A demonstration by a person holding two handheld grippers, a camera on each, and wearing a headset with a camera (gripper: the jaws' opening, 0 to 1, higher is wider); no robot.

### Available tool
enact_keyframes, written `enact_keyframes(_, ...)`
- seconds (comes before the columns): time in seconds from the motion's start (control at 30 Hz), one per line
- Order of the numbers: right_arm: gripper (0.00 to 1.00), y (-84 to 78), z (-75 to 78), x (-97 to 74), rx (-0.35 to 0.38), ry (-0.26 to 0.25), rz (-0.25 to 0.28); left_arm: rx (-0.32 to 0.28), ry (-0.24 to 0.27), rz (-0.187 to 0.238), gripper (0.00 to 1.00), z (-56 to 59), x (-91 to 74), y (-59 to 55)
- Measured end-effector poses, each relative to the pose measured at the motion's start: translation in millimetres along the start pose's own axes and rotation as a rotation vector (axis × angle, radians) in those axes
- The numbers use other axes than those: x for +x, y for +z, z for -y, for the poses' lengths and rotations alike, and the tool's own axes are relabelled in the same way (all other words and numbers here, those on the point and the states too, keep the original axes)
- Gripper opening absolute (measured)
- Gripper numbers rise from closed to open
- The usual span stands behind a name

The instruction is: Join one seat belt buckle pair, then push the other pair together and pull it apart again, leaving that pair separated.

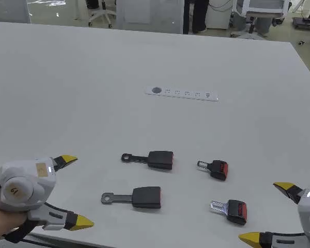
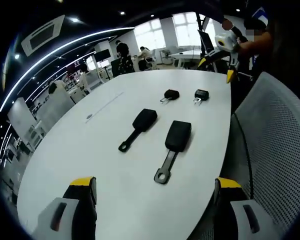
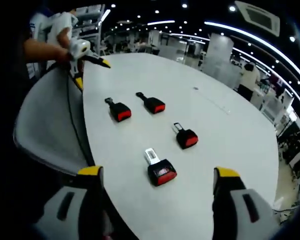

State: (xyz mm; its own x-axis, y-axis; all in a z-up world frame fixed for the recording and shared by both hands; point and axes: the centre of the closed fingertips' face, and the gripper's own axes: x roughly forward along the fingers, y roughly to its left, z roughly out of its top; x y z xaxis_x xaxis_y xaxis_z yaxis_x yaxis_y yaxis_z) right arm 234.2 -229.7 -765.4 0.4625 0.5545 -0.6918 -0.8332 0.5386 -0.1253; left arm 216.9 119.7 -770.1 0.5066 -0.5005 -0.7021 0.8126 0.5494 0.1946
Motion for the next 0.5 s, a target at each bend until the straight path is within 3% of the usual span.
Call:
enact_keyframes(0.33, 0.86, 1.0, -4.0, 7.3, -0.01, 0.018, -0.002, -0.017, -0.007, -0.031, 0.97, -0.1, 2.8, -5.8)
enact_keyframes(0.5, 0.85, -2.3, -0.4, 11.0, -0.004, 0.011, -0.008, -0.027, -0.003, -0.025, 0.96, -2.4, 3.1, -3.3)
